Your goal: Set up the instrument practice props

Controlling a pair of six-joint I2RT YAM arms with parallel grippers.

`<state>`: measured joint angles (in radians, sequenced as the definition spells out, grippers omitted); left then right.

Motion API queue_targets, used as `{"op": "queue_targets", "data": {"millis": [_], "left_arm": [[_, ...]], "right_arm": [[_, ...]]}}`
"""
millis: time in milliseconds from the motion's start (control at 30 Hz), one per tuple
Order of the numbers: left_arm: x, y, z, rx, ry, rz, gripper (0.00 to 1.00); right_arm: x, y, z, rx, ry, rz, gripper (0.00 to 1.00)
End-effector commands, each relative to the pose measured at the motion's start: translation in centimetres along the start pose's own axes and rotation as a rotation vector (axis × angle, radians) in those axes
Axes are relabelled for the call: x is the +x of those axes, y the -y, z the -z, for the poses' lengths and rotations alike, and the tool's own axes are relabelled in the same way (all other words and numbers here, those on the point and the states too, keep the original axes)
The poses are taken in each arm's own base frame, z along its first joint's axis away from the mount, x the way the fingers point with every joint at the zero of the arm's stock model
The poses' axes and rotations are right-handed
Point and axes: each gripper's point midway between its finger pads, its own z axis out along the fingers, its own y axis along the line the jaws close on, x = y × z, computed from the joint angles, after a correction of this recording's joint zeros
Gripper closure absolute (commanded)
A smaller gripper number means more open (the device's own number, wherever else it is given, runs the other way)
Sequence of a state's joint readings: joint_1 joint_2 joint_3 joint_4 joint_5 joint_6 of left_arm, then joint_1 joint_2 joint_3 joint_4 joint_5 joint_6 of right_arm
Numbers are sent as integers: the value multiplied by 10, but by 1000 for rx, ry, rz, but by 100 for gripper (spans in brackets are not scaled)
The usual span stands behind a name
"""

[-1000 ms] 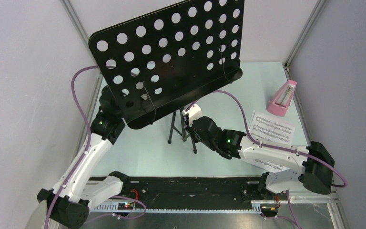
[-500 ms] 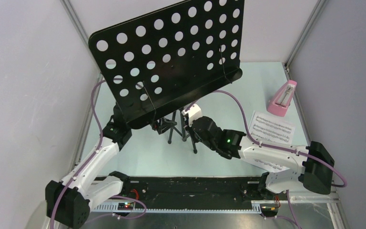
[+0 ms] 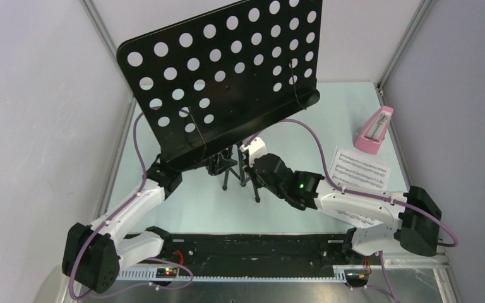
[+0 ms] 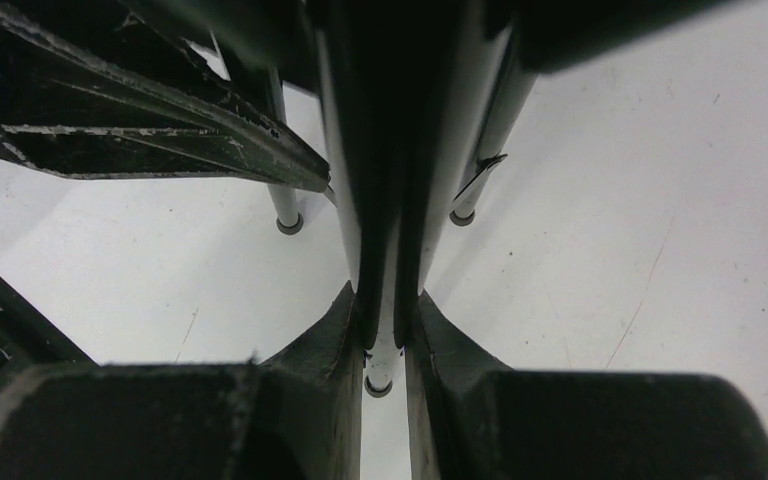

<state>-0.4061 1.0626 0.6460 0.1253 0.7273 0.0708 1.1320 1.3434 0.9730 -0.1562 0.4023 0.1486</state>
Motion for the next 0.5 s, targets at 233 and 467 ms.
{"op": "queue_targets", "data": {"millis": [233,467], "left_arm": [[-6,-20,-1,-91,4,-122,94],[-7,-35,7,-155,-70,-200,100]], "right_arm": [[100,20,7,52,-341,173,100],[108,27,17,73,-371,182,100]]}}
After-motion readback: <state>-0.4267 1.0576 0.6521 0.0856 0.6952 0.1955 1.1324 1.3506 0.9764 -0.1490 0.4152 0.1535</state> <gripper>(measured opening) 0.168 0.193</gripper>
